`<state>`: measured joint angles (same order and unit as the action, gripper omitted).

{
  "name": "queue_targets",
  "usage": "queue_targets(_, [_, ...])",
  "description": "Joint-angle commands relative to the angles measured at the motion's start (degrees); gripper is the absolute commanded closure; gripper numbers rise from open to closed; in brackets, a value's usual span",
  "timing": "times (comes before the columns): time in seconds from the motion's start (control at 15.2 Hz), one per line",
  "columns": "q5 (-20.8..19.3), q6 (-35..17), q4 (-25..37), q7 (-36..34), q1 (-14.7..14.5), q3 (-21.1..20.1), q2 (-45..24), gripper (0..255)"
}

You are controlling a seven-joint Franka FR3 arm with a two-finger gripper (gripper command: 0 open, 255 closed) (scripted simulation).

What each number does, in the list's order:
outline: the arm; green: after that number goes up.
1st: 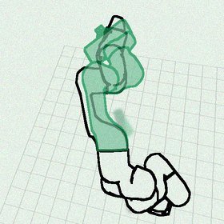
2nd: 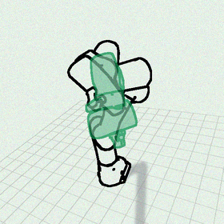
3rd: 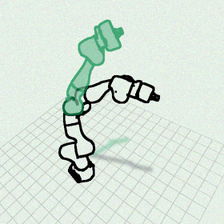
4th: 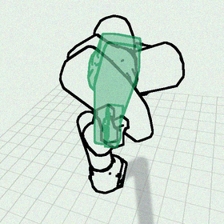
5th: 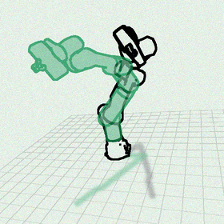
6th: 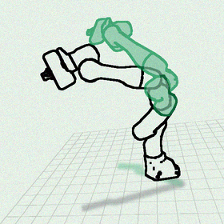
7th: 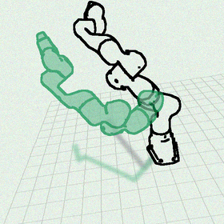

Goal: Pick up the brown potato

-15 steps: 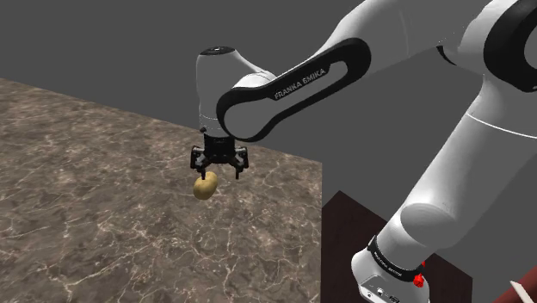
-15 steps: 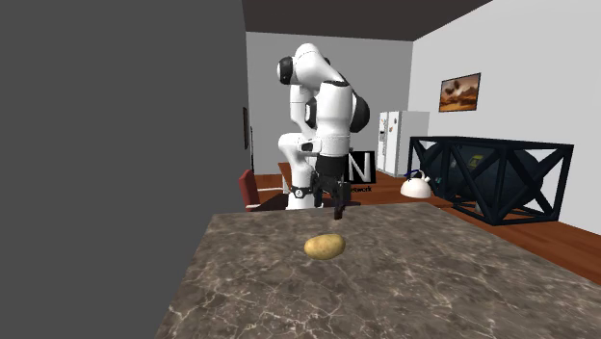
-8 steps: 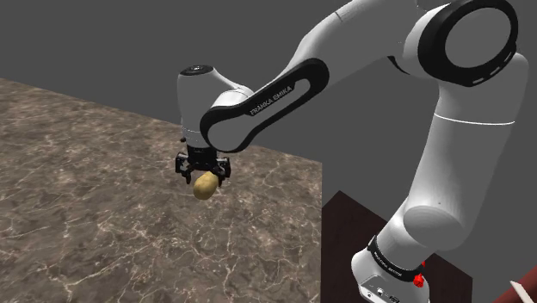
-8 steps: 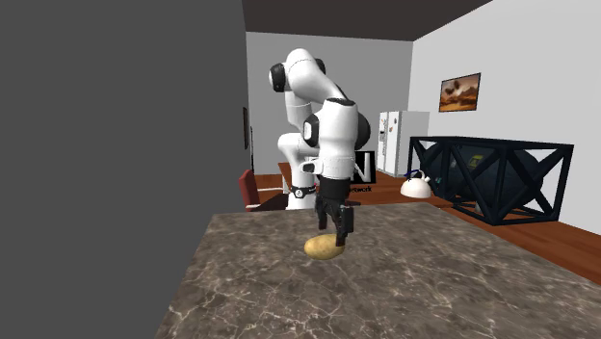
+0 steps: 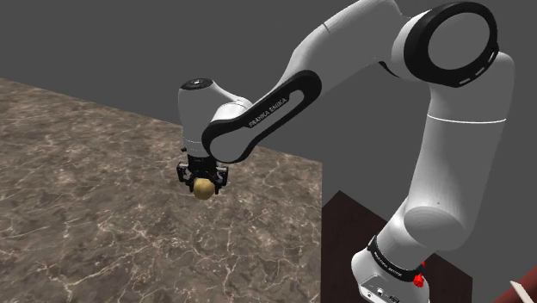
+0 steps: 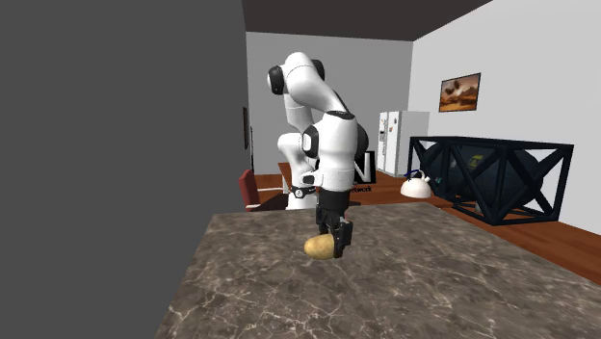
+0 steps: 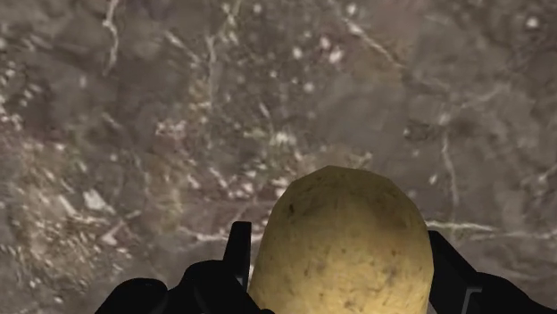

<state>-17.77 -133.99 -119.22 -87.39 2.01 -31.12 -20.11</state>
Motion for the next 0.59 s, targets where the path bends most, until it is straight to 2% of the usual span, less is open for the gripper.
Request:
queue_targets(0.0, [-0.04,-0.06,-0.01,-0.03,-0.01,0.02,-0.04,255])
queue_targets(0.53, [0.40,0.54,0.15,0.25,0.13,-0.22,0.47,255])
